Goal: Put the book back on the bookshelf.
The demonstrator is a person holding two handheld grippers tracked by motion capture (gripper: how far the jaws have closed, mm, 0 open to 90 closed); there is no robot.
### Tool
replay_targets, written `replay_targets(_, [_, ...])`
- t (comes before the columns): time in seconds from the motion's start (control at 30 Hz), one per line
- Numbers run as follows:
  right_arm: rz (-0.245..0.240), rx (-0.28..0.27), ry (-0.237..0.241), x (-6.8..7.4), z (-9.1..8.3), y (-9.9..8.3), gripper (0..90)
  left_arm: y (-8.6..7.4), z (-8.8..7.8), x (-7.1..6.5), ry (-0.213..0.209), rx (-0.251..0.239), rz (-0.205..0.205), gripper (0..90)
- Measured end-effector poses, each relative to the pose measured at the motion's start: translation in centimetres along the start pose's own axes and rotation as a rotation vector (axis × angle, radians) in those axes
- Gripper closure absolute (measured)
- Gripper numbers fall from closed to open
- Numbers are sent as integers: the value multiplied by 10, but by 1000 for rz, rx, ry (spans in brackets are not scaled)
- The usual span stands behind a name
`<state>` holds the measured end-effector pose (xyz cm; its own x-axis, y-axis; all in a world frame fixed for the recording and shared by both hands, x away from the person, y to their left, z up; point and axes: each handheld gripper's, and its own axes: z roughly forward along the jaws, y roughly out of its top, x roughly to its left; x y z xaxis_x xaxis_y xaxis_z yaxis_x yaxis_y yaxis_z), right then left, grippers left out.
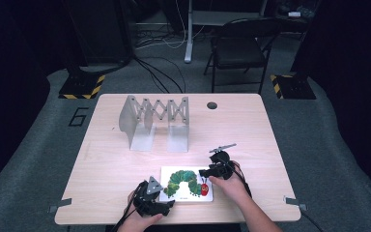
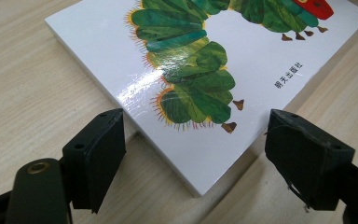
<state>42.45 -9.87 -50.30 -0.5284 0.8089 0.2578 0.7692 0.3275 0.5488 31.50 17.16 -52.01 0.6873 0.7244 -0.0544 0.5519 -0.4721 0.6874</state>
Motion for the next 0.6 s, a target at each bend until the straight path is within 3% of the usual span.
replay_targets(0.27, [4,-3,2,-4,-2,0,446,1,3,-1,-5,-6,4,197])
replay_targets(0.4, [5,-1,4,-4,-3,1,448,1,4,-5,20,9,50,163])
replay_targets(0.6, [-5,5,-11,-1,-5,1,448,0,6,-7,31,1,49,162])
